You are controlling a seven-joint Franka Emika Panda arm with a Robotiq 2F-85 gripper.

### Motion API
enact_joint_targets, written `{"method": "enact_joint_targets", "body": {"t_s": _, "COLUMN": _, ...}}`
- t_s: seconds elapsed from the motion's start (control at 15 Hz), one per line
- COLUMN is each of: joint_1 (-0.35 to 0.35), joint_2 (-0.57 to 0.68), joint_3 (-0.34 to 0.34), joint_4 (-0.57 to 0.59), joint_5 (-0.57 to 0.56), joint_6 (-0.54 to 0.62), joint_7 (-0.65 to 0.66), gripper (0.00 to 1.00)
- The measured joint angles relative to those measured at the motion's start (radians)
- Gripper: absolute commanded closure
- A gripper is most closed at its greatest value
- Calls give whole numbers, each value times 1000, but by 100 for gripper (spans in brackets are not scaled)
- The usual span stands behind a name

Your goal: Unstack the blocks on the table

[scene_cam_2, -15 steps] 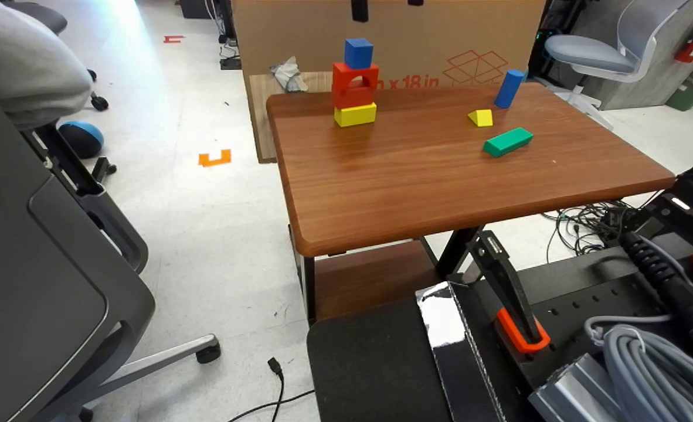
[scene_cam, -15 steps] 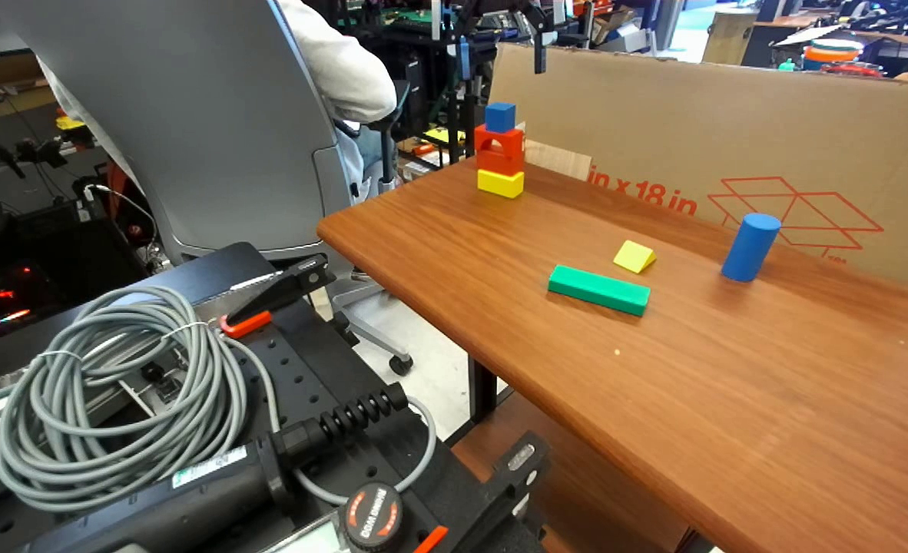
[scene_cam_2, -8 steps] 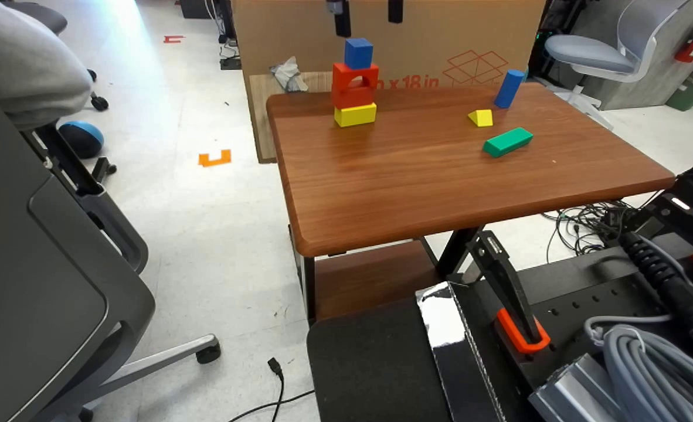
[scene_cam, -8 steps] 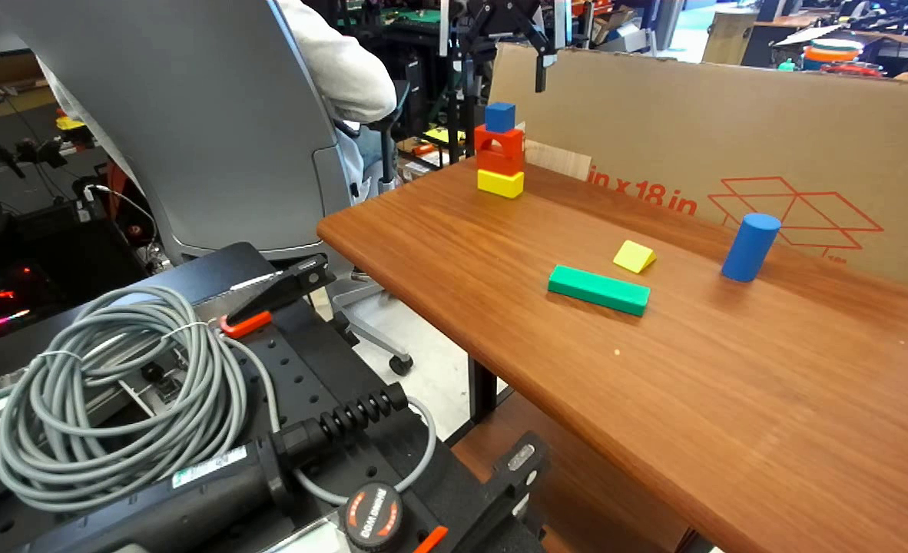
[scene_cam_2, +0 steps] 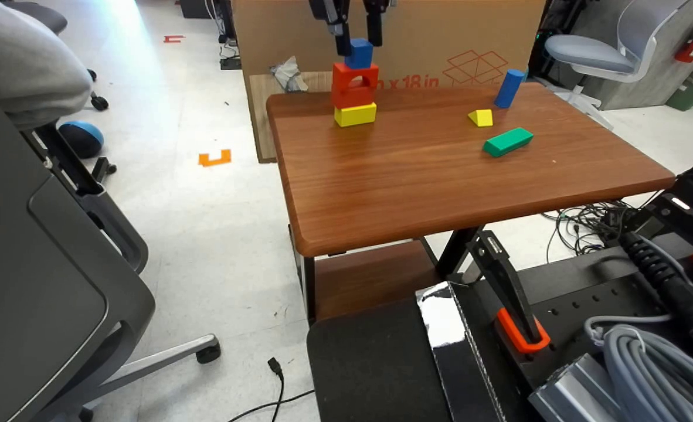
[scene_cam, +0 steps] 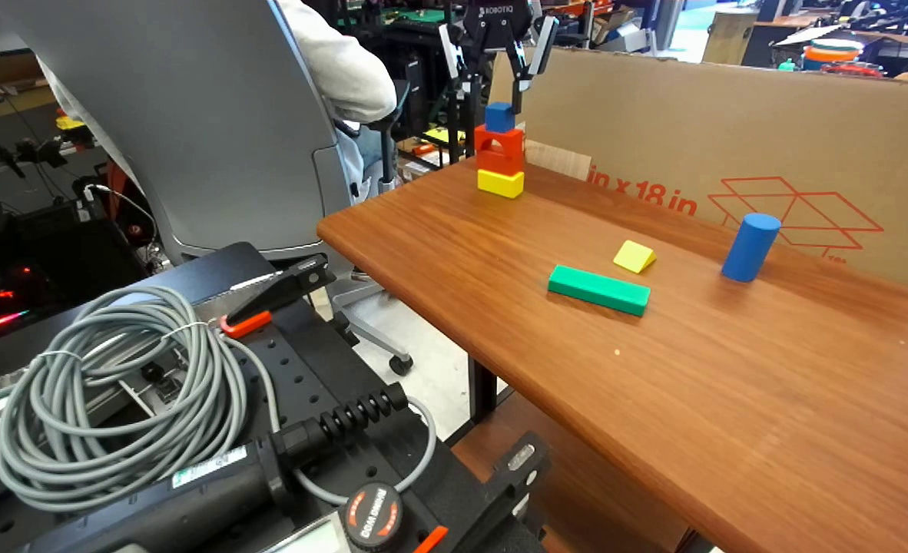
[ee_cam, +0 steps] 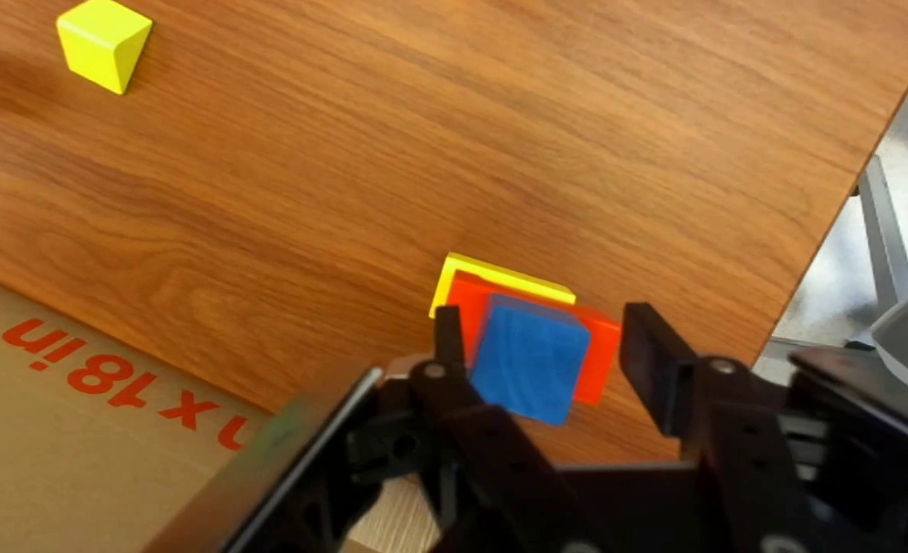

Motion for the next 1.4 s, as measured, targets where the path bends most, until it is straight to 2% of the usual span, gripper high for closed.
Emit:
{"method": "enact_joint_targets", "body": {"t_s": 0.13, "joint_1": 4, "joint_2": 16, "joint_3": 0, "joint_4": 27, "joint_5": 0, "joint_6": -16, "joint_7": -1, "gripper": 90}}
{"method": "enact_joint_targets", "body": {"t_s": 0.2, "joint_1": 5, "joint_2": 20, "joint_3": 0, "joint_4": 36, "joint_5": 0, "joint_6": -18, "joint_7": -1, "gripper": 91}}
{"method": "enact_joint_targets", "body": {"t_s": 0.53, "joint_1": -8, "joint_2": 10, "joint_3": -8, "joint_4": 53, "joint_5": 1, "joint_6": -16, "joint_7": -1, "gripper": 91}}
{"method": "enact_joint_targets", "body": {"t_s": 1.0, "joint_1": -95, "joint_2": -58, "joint_3": -35, "joint_4": 36, "joint_5": 9, "joint_6": -11, "joint_7": -1, "gripper": 91}}
{"method": "enact_joint_targets", "body": {"t_s": 1.4, "joint_1": -134, "joint_2": -15, "joint_3": -58, "joint_4": 41, "joint_5": 10, "joint_6": -45, "joint_7": -2, "gripper": 91}}
